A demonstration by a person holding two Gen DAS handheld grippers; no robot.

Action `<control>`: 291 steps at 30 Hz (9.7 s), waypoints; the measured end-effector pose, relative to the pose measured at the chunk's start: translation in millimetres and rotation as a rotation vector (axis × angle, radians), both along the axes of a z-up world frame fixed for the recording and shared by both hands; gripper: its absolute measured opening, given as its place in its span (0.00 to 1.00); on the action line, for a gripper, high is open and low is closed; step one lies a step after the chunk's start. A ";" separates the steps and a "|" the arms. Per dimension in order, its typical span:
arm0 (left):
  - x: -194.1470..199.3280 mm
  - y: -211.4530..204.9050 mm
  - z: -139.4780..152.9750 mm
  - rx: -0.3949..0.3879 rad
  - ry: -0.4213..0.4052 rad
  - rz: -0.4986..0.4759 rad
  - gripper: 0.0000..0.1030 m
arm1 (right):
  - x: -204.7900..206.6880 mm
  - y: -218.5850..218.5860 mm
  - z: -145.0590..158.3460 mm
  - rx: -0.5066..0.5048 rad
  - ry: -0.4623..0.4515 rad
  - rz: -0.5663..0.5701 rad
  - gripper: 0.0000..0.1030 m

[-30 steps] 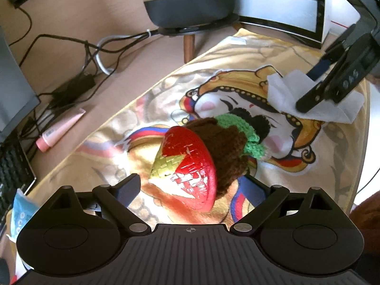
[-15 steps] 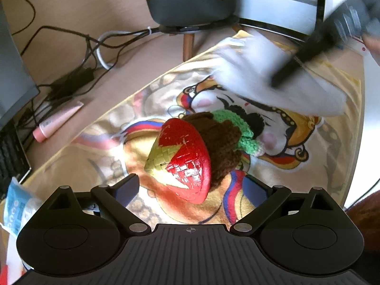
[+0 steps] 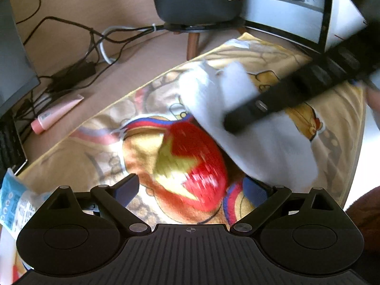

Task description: Clean container

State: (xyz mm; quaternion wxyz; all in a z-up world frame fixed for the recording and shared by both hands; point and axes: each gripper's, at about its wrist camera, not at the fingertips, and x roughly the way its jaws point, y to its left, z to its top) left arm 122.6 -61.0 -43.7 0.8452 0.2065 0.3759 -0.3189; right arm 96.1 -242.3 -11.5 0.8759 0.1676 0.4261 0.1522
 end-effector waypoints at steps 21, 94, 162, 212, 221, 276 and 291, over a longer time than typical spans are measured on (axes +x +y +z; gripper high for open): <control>-2.8 4.5 1.5 0.021 -0.011 0.065 0.96 | 2.1 -14.5 -8.7 0.005 0.148 0.065 0.84; 18.7 115.2 -2.9 -0.133 0.155 0.325 0.91 | 68.6 139.1 5.1 -0.100 0.009 0.459 0.14; 15.5 188.7 61.0 -0.116 0.018 0.581 0.76 | 56.7 181.8 -19.6 -0.084 0.095 0.642 0.10; 19.3 151.2 4.6 -0.077 0.125 0.423 0.50 | 108.1 196.4 -18.7 -0.194 0.007 0.487 0.11; 13.7 153.2 13.8 -0.081 0.112 0.436 0.59 | 110.5 171.7 -16.1 -0.260 -0.011 0.408 0.12; 29.7 154.0 88.9 -0.394 -0.088 0.425 0.32 | 66.9 88.5 42.8 -0.045 -0.123 0.238 0.11; 52.2 156.6 56.0 -0.341 0.056 0.527 0.53 | 71.1 116.2 27.5 -0.096 -0.085 0.333 0.11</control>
